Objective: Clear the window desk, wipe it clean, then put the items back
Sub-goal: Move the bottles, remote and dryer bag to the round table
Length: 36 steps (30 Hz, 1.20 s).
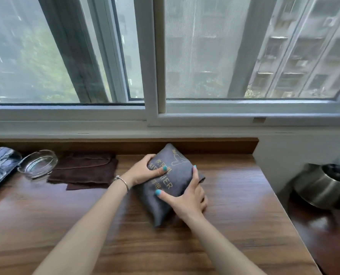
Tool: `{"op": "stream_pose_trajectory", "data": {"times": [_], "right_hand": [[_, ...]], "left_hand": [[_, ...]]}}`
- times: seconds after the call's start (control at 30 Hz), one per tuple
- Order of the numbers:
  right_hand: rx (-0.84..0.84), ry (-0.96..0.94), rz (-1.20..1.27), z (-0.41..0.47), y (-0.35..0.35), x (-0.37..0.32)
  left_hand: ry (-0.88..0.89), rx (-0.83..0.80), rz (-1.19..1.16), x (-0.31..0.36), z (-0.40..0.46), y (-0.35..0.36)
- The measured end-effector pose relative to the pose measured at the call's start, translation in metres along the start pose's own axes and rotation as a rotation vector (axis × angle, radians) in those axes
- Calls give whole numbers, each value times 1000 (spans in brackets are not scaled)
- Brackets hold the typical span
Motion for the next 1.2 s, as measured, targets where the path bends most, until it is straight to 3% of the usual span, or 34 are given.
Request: {"op": "stream_pose_trajectory", "data": {"times": [0.47,0.8,1.2], "right_hand": [[72,-315,418,1,-49,30],[283,-217,453,-16,-154,116],[523,-90,415,-68,-281,261]], "left_hand": [[232,33,-337,23,-17,59],[392,-154,-347,116,-13,167],[482,-464,-307,219,-33,356]]}}
Point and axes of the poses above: each hand's wrist, its own z-axis towards the middle knuckle, its own y-axis out of the palm, x = y × z, the point moved 7 cm from there along z, towards the middle knuckle, and after that the axes turned 13 degrees about -z, right-handed, at the moved point
